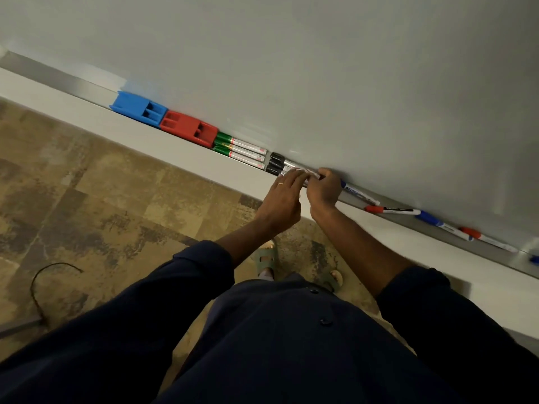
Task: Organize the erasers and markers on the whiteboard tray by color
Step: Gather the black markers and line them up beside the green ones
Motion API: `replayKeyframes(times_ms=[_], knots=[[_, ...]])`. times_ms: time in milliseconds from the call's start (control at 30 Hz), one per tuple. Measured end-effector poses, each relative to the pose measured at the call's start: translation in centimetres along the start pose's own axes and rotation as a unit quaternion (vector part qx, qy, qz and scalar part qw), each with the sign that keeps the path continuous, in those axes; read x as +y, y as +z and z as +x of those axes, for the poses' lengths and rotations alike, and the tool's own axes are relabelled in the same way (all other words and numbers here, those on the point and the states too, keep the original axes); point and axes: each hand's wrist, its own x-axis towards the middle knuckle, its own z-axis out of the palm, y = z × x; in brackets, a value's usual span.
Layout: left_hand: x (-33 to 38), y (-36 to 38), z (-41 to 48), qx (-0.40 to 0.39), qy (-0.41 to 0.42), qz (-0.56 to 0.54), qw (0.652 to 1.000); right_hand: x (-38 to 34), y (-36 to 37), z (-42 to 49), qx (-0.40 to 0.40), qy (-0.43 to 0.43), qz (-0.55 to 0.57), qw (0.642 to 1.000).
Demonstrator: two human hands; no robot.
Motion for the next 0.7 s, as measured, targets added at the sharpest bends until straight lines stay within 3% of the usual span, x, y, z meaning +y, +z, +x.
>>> replayKeyframes(times_ms=[200, 433, 567, 700], knots=[[-3.0, 0.4, 1.4, -0.085, 0.062, 0.151, 0.983, 0.1, 0.5, -0.1, 0.034, -0.005, -0.054, 0.998], [-5.5, 0.1, 2.4, -0.117, 0.117, 0.192, 0.967, -0.4, 0.8, -0.5, 0.028, -0.030, -0.073, 0.997], [-6.6, 0.2, 2.5, -0.113, 0.142, 0.212, 0.960, 0.7, -1.9, -0.7, 0.020, -0.161, -0.136, 0.977], [-7.0, 0.5, 2.4, -0.107, 0.143, 0.226, 0.958, 3.3, -7.1, 0.7, 0.035, -0.299, -0.253, 0.919]])
